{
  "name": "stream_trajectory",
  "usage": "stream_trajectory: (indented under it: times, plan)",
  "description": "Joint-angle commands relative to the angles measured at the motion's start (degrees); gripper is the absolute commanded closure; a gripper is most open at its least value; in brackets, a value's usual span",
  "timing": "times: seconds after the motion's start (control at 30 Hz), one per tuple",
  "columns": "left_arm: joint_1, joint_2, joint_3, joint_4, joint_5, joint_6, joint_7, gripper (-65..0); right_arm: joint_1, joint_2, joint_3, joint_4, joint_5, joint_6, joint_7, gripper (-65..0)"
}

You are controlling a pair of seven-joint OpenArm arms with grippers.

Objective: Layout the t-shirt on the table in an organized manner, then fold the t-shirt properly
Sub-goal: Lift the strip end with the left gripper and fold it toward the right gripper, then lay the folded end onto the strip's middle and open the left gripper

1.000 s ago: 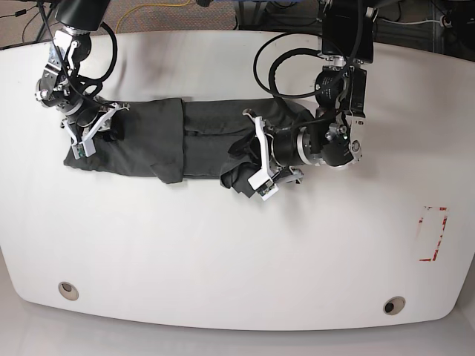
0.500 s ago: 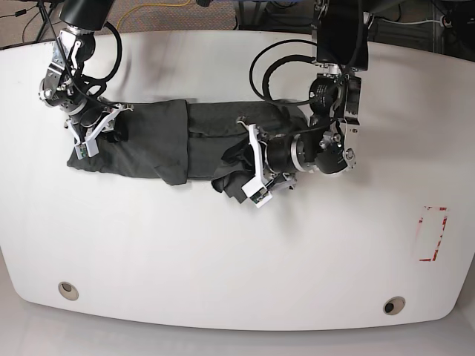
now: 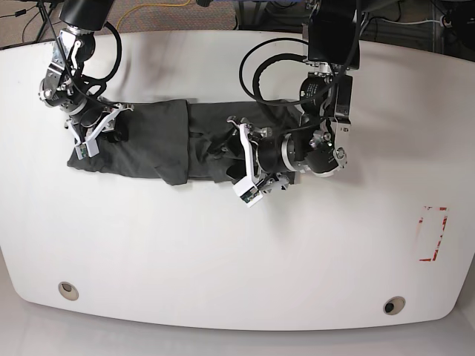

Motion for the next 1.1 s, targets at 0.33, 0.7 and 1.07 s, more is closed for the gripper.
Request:
stream_trajectory:
  times: [0.33,0.7,1.07]
  plan:
    - [-3.2,0.1,1.1,11.0,-15.0,-0.1,8.5,-37.9,0.1,0.5,-0.1,0.0,-1.5,0.1,-2.6,-13.0]
    - [-3.7,-6.8,-14.6,0.4,-14.9,-0.1,7.3,-37.9,0.1,0.6,-0.1,0.0,-1.5,0.1,-2.6,-13.0]
    - [-4.3,-9.9,-12.5,-10.7,-15.3,-0.1,1.8,-37.9,0.1,0.5,-0.2,0.0,-1.5,0.1,-2.6,-13.0]
